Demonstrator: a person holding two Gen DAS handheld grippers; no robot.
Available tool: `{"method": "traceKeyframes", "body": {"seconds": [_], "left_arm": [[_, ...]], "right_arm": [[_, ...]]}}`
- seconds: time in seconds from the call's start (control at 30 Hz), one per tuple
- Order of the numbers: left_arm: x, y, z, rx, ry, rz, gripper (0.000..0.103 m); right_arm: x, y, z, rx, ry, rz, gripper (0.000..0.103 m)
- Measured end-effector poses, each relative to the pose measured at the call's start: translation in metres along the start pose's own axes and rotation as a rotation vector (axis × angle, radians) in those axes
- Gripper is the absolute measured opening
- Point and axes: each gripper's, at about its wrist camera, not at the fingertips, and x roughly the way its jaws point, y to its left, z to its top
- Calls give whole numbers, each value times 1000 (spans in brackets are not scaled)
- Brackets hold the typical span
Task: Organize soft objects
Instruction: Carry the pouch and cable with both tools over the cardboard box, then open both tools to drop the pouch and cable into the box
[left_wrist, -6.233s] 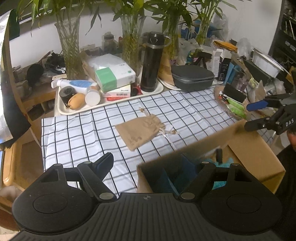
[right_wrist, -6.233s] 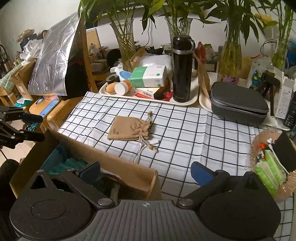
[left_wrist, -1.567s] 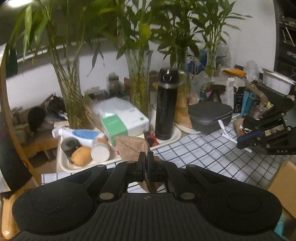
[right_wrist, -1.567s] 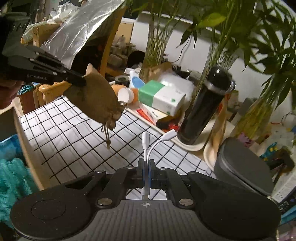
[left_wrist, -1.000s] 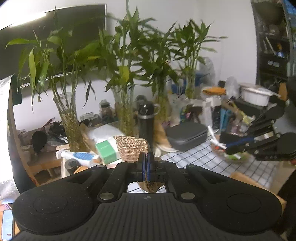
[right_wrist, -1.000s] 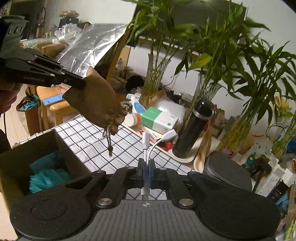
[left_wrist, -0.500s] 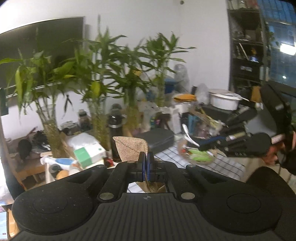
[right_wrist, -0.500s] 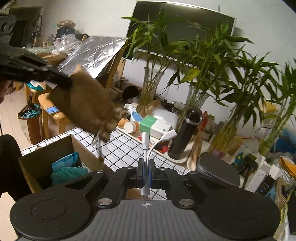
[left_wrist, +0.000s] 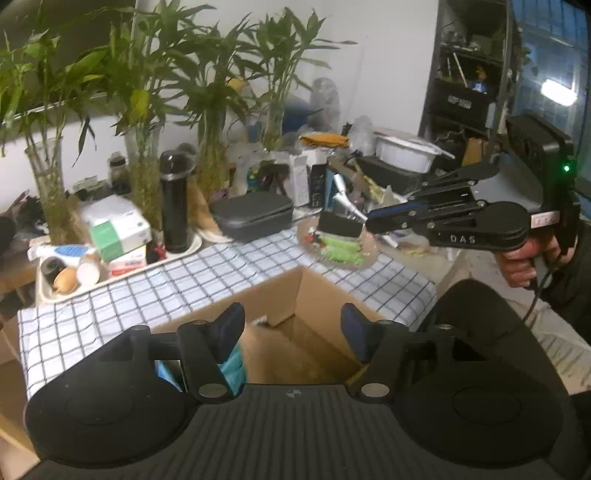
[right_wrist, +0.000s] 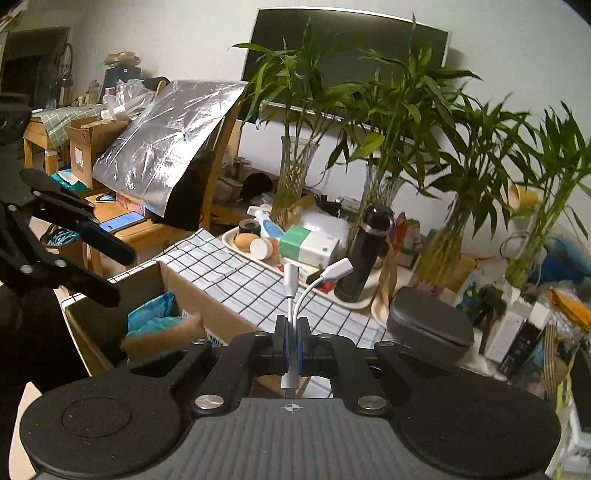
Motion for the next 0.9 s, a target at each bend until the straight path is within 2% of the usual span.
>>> {"method": "traceKeyframes", "body": {"seconds": [0.27,0.47,0.9], "left_arm": [[-13,-6,-18,4,68,150,58],[-21,-8,-28,-13,96,233,58],[-29,1,-37,-76,116,316,58]], "right_arm": [[-2,8,-16,64,33,6,6],[-1,19,-17,98,57,26,6],[14,35,-10,180,105,84,4]]}}
